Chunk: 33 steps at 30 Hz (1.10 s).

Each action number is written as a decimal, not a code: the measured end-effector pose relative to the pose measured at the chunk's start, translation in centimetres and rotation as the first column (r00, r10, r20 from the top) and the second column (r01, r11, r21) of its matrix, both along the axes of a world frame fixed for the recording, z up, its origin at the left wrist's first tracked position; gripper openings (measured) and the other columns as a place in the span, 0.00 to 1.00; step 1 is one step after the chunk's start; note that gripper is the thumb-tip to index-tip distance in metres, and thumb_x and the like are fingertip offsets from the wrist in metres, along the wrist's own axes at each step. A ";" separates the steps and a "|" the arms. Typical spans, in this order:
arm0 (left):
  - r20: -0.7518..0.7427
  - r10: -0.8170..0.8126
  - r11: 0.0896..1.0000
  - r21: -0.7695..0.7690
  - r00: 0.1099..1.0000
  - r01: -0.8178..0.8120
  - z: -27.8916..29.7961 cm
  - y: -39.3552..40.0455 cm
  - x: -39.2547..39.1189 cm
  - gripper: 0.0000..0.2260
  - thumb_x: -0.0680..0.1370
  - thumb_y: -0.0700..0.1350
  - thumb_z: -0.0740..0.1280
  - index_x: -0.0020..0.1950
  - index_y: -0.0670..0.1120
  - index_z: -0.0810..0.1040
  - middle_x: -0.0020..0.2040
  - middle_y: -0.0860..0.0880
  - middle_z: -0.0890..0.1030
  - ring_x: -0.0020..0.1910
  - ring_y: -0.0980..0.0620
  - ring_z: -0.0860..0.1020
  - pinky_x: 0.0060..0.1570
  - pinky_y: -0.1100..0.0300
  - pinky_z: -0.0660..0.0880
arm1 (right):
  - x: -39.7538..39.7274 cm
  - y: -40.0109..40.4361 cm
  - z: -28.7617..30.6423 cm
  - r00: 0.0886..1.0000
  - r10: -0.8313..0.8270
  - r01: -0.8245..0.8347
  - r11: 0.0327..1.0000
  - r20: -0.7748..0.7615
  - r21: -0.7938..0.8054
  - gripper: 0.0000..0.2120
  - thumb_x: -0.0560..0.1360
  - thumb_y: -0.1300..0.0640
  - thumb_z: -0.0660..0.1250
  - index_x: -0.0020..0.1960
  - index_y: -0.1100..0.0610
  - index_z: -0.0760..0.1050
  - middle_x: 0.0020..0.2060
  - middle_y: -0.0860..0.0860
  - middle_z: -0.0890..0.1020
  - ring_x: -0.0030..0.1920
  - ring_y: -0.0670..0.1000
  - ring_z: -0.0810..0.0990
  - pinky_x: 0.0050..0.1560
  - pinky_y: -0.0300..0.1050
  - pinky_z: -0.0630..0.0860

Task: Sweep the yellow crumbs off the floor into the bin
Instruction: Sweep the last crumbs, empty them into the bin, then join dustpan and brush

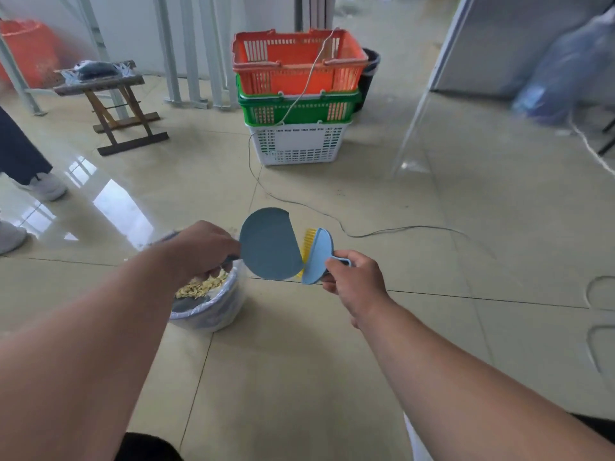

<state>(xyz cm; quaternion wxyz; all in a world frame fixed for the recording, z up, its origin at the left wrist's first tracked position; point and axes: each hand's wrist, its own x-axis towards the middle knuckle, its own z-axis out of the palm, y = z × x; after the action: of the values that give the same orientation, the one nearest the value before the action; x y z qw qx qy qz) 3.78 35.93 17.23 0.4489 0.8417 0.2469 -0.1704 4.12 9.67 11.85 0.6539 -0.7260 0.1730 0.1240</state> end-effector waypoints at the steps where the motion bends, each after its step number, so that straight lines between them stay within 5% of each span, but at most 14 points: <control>1: -0.003 -0.050 0.999 -0.005 0.999 0.050 -0.1 -1.6 0.4 0.09 0.74 0.41 0.73 0.37 0.35 0.82 0.27 0.46 0.78 0.24 0.48 0.69 0.29 0.61 0.65 | -0.2 -1.7 0.2 1.000 -0.017 0.017 1.000 -0.008 -0.022 0.08 0.75 0.58 0.69 0.54 0.54 0.82 0.43 0.57 0.88 0.42 0.55 0.88 0.50 0.51 0.86; 5: -0.042 -0.220 0.974 -0.060 0.975 0.218 -1.3 -7.4 1.9 0.06 0.73 0.42 0.71 0.37 0.43 0.81 0.32 0.46 0.81 0.29 0.47 0.75 0.29 0.61 0.66 | -0.8 -7.6 0.2 0.998 -0.066 0.064 0.993 -0.020 -0.096 0.05 0.73 0.56 0.71 0.48 0.49 0.82 0.42 0.55 0.88 0.43 0.53 0.87 0.53 0.56 0.85; 10: -0.112 -0.310 0.944 -0.152 0.944 0.292 -4.4 -13.9 2.1 0.09 0.76 0.45 0.73 0.47 0.40 0.86 0.35 0.49 0.84 0.33 0.49 0.78 0.29 0.63 0.67 | -1.0 -12.7 -0.4 0.994 -0.103 0.094 0.976 -0.036 -0.195 0.05 0.73 0.56 0.71 0.47 0.48 0.83 0.45 0.53 0.88 0.48 0.58 0.87 0.53 0.55 0.85; 14: -0.174 -0.228 0.948 -0.266 0.958 0.177 -9.3 -17.6 1.1 0.08 0.74 0.44 0.74 0.48 0.41 0.87 0.36 0.50 0.84 0.34 0.50 0.78 0.34 0.60 0.68 | -0.9 -15.6 -3.7 0.986 -0.129 0.095 0.954 -0.104 -0.285 0.07 0.71 0.55 0.69 0.46 0.46 0.84 0.42 0.51 0.88 0.41 0.54 0.87 0.51 0.53 0.85; 17: -0.245 -0.143 0.938 -0.344 0.959 0.052 -14.3 -19.4 -0.5 0.13 0.74 0.44 0.75 0.52 0.36 0.86 0.39 0.48 0.84 0.35 0.49 0.78 0.34 0.58 0.67 | -1.0 -17.6 -7.9 0.975 -0.110 0.031 0.926 -0.191 -0.377 0.14 0.67 0.54 0.62 0.46 0.48 0.84 0.40 0.53 0.87 0.36 0.53 0.78 0.49 0.54 0.82; 19: -0.300 -0.105 0.929 -0.370 0.948 -0.014 -17.4 -19.9 -1.9 0.11 0.75 0.44 0.76 0.53 0.39 0.87 0.41 0.47 0.85 0.37 0.48 0.78 0.33 0.59 0.67 | -1.4 -19.1 -10.7 0.965 -0.090 -0.035 0.888 -0.248 -0.459 0.13 0.70 0.56 0.59 0.47 0.51 0.82 0.39 0.53 0.81 0.34 0.52 0.72 0.39 0.46 0.78; 21: -0.351 -0.085 0.922 -0.382 0.932 -0.060 -20.1 -19.7 -3.0 0.07 0.77 0.43 0.75 0.52 0.42 0.87 0.44 0.45 0.85 0.39 0.48 0.77 0.33 0.58 0.67 | -1.7 -21.1 -13.2 0.946 -0.106 -0.076 0.846 -0.306 -0.528 0.16 0.76 0.60 0.58 0.53 0.45 0.80 0.45 0.54 0.82 0.33 0.54 0.73 0.33 0.39 0.69; 23: -0.389 -0.077 0.923 -0.376 0.918 -0.082 -22.5 -19.1 -3.9 0.04 0.80 0.43 0.73 0.52 0.45 0.87 0.45 0.45 0.85 0.39 0.48 0.77 0.34 0.59 0.67 | -1.8 -23.8 -15.3 0.930 -0.171 -0.063 0.798 -0.326 -0.599 0.21 0.78 0.62 0.58 0.65 0.48 0.79 0.55 0.57 0.83 0.41 0.56 0.79 0.36 0.39 0.71; 26: -0.429 -0.082 0.942 -0.329 0.900 -0.071 -25.4 -17.4 -4.9 0.04 0.81 0.43 0.73 0.52 0.45 0.87 0.43 0.46 0.85 0.37 0.48 0.77 0.34 0.59 0.65 | -1.1 -27.1 -17.5 0.892 -0.348 0.066 0.730 -0.287 -0.681 0.22 0.78 0.63 0.59 0.69 0.53 0.78 0.63 0.56 0.82 0.57 0.59 0.81 0.54 0.45 0.78; 30: -0.457 -0.124 0.963 -0.268 0.881 -0.003 -28.1 -15.2 -4.9 0.04 0.80 0.43 0.74 0.50 0.46 0.88 0.42 0.45 0.86 0.36 0.47 0.76 0.33 0.60 0.64 | 0.9 -29.2 -20.0 0.841 -0.461 0.144 0.695 -0.282 -0.704 0.18 0.77 0.64 0.59 0.64 0.59 0.79 0.60 0.59 0.83 0.59 0.62 0.82 0.59 0.51 0.79; 33: -0.433 -0.124 0.968 -0.253 0.893 0.012 -29.9 -14.8 -3.6 0.04 0.81 0.43 0.72 0.50 0.47 0.88 0.42 0.44 0.86 0.34 0.46 0.76 0.34 0.59 0.65 | 3.6 -29.0 -21.9 0.859 -0.434 0.129 0.699 -0.274 -0.703 0.23 0.78 0.60 0.59 0.71 0.50 0.76 0.57 0.53 0.84 0.52 0.58 0.82 0.50 0.43 0.77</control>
<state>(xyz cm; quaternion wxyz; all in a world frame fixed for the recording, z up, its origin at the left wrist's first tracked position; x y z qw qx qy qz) 0.22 21.14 -12.65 0.4738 0.7271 0.2904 -0.4031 7.71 -19.34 -10.04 0.3110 -0.8289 0.4534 0.1030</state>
